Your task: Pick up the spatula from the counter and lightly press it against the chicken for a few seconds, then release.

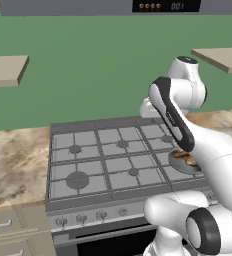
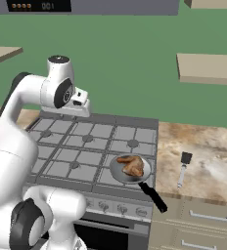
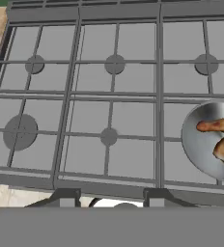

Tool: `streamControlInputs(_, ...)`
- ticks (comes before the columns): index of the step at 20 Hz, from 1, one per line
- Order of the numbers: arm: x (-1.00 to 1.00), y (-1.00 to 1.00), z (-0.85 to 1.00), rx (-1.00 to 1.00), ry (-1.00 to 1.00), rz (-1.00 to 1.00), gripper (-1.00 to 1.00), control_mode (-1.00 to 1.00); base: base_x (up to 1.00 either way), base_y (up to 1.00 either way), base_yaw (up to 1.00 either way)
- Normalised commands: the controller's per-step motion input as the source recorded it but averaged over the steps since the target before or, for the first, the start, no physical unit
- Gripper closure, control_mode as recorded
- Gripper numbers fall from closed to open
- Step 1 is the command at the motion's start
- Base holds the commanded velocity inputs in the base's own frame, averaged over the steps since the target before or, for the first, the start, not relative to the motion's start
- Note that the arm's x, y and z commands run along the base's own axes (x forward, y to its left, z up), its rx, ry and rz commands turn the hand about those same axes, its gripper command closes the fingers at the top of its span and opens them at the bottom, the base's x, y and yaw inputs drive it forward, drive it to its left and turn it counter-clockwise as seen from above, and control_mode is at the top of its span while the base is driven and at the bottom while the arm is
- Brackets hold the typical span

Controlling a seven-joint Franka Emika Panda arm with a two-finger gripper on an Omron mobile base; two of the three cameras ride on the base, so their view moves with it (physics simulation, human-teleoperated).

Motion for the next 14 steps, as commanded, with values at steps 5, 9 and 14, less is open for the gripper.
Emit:
streamControlInputs(5,-0.19,-0.22,0.0,0.06,-0.14,0.0,-1.0,-1.0,0.0,0.0,0.0)
streamControlInputs(9,-0.27,-0.41,-0.08,0.0,-0.18,0.0,-1.0,-1.0,0.0,0.0,0.0)
streamControlInputs(14,-0.27,-0.56,-0.09,-0.07,-0.2,0.0,-1.0,-1.0,0.0,0.0,0.0)
